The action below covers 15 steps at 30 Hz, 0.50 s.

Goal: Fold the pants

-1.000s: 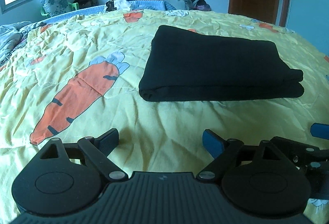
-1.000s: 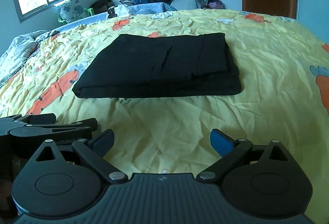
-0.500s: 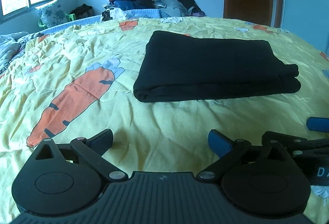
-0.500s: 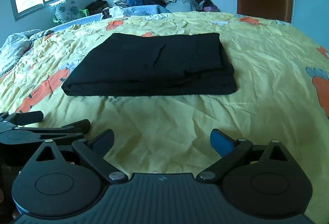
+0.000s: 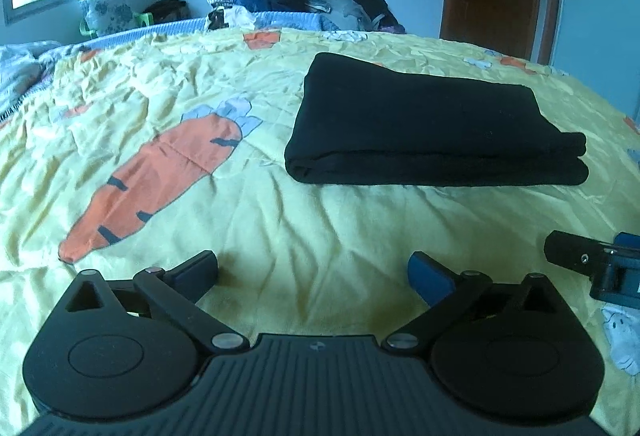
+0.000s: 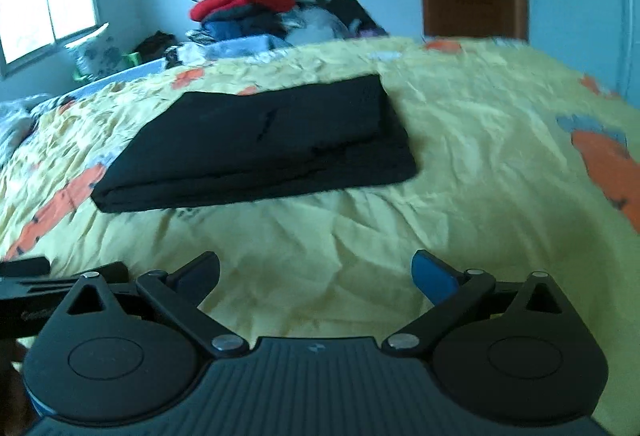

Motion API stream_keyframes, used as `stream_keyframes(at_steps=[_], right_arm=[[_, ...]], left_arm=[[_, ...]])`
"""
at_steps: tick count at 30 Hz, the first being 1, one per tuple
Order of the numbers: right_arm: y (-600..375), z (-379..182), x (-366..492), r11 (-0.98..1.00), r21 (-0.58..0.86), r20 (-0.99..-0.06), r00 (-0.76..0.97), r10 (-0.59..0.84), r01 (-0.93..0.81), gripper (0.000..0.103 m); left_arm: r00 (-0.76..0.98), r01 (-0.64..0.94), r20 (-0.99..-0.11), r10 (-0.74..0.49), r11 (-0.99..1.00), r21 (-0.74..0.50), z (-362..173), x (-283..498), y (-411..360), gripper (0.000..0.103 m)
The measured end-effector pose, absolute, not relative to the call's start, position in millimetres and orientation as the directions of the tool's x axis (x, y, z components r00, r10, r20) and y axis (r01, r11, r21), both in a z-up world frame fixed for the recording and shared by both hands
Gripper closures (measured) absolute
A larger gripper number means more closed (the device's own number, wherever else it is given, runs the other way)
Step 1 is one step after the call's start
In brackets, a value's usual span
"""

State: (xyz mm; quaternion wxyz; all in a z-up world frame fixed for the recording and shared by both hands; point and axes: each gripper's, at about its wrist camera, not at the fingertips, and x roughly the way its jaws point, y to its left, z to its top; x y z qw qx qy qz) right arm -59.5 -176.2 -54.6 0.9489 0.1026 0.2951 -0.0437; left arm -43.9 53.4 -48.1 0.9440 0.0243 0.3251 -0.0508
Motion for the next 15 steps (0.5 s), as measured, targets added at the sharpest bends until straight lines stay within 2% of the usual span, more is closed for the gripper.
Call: stream_keyframes(at_steps=[6, 15], right_arm=[[-155.4, -58.5, -50.9, 0.99, 0.016, -0.607, 0.789, -0.1, 0.137, 0.0], [-158.0, -59.1, -53.0, 0.992, 0.032, -0.603, 0.794, -0.078, 0.122, 0.0]], left_arm=[[0.783, 0.111, -0.617, -0.081, 0.994, 0.011, -48.6, -44.3, 54.2, 0.0], [0.783, 0.111, -0.617, -0.082, 0.994, 0.009, -48.9, -44.6, 54.6, 0.0]])
